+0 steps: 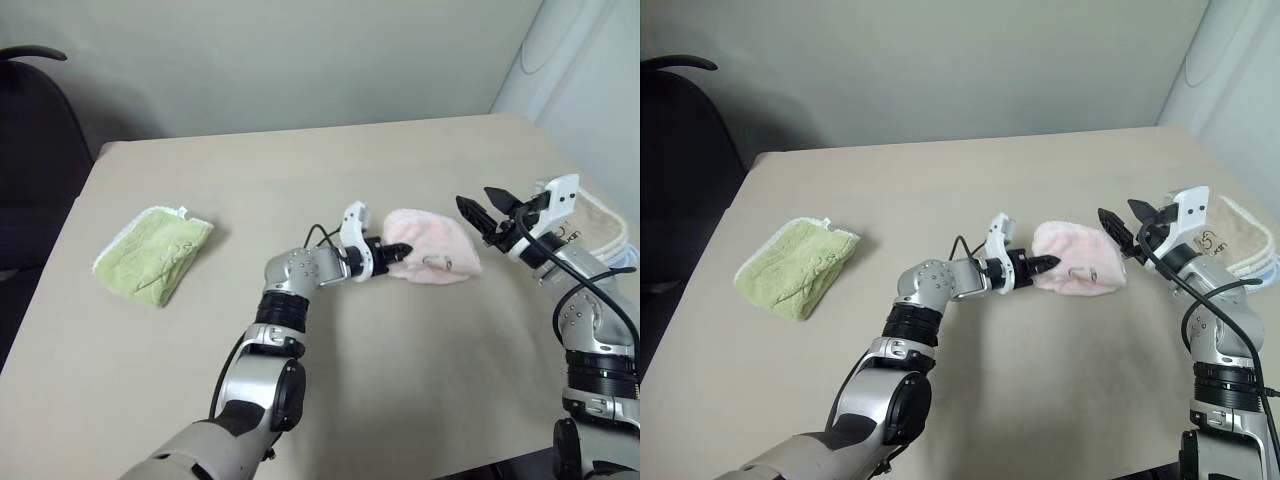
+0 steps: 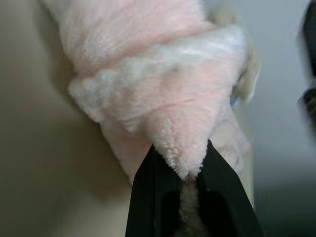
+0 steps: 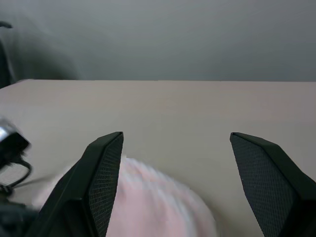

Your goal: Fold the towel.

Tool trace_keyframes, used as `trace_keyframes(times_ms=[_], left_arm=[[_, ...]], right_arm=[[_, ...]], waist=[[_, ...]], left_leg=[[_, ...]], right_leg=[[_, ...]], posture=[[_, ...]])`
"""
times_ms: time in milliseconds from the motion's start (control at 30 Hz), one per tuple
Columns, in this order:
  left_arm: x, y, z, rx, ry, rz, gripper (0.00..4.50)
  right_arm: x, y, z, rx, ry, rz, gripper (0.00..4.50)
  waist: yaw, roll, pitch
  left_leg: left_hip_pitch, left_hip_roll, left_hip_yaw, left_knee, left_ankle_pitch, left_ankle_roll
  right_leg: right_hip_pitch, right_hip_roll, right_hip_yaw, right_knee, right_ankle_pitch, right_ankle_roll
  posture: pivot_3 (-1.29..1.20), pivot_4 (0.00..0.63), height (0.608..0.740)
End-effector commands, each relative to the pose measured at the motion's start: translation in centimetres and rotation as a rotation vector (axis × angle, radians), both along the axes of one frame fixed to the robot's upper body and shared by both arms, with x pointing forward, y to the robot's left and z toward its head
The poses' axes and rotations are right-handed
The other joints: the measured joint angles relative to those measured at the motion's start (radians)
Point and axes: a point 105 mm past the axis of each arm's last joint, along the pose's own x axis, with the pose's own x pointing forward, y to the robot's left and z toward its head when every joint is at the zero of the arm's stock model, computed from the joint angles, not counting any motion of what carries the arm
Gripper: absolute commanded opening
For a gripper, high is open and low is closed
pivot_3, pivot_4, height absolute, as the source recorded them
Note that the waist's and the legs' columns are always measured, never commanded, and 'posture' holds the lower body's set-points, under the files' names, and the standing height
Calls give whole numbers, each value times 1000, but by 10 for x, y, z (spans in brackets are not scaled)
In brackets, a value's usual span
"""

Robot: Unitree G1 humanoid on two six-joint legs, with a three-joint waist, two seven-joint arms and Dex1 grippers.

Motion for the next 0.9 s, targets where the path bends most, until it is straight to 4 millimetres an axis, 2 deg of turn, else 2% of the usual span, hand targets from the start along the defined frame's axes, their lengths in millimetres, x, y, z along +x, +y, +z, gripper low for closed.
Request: trace_keyframes(times_ms=[33, 167, 267, 367, 433, 467, 533, 633, 733, 800, 833, 900], left_arm=[[28, 64, 81, -85, -217, 222, 15], [39, 159, 134, -28, -336, 504, 15], [28, 229, 161, 70, -430, 689, 15], [4, 289, 171, 170, -470, 853, 15], [-14, 319, 166, 201, -454, 926, 15], [-21, 328, 160, 217, -439, 948, 15], [-37, 344, 132, 261, -356, 984, 15], [-61, 355, 76, 433, -229, 989, 15], [-89, 364, 19, 525, -87, 991, 15], [-106, 374, -21, 530, 23, 1022, 715], [-110, 376, -32, 505, 43, 1035, 1045], [-114, 377, -38, 470, 38, 1055, 1768]], right_arm=[[-1, -19, 26, 27, -97, -76, 3641], [2, -23, 26, 30, -99, -92, 3641], [4, -21, 24, 32, -97, -87, 3641], [7, -18, 22, 33, -92, -73, 3641], [10, -16, 21, 34, -87, -65, 3641], [11, -15, 20, 34, -85, -61, 3641], [14, -12, 19, 34, -80, -46, 3641], [18, -6, 18, 26, -76, -22, 3641], [23, -2, 19, 24, -76, -3, 3641], [27, 4, 20, 23, -75, 20, 3641], [29, 7, 20, 21, -76, 30, 3641], [31, 10, 21, 18, -77, 43, 3641]], waist=[[-10, -1, 3], [-29, -3, 4], [-32, -3, 5], [-33, -4, 5], [-34, -4, 5], [-34, -4, 5], [-30, -4, 5], [-29, -4, 5], [-31, -6, 5], [-33, -6, 5], [-34, -6, 5], [-34, -5, 5]], left_leg=[[0, 0, 1, 0, 0, 0], [0, 4, 3, -3, 1, -1], [0, 4, 3, -5, 1, -1], [-2, 4, 2, -9, 1, -1], [-2, 3, 3, -11, 1, -1], [-2, 3, 3, -12, 1, -2], [-2, 3, 2, -13, 1, -2], [-2, 3, 2, -15, 1, -2], [-2, 3, 2, -14, 1, -3], [-1, 4, 2, -13, 2, -4], [-1, 4, 2, -13, 2, -4], [2, 6, 2, -13, 2, -4]], right_leg=[[-1, 0, 0, 0, 0, -1], [-4, 3, 0, 0, 2, -4], [-5, 3, 1, -1, 2, -4], [-7, 3, 1, -3, 2, -4], [-9, 2, 0, -5, 1, -4], [-9, 2, -1, -5, 1, -5], [-9, 2, -1, -6, 1, -5], [-9, 2, -1, -5, 1, -5], [-10, 2, -2, -3, 1, -6], [-10, 2, -1, -1, 2, -9], [-10, 2, -1, 0, 1, -10], [-8, 4, -2, 1, 3, -13]], posture=[[0, 150, 740], [0, 150, 740], [0, 150, 740], [0, 150, 740], [0, 150, 740], [0, 150, 740], [0, 150, 740], [0, 150, 740], [0, 150, 740], [0, 150, 740], [0, 150, 740], [0, 150, 740]])
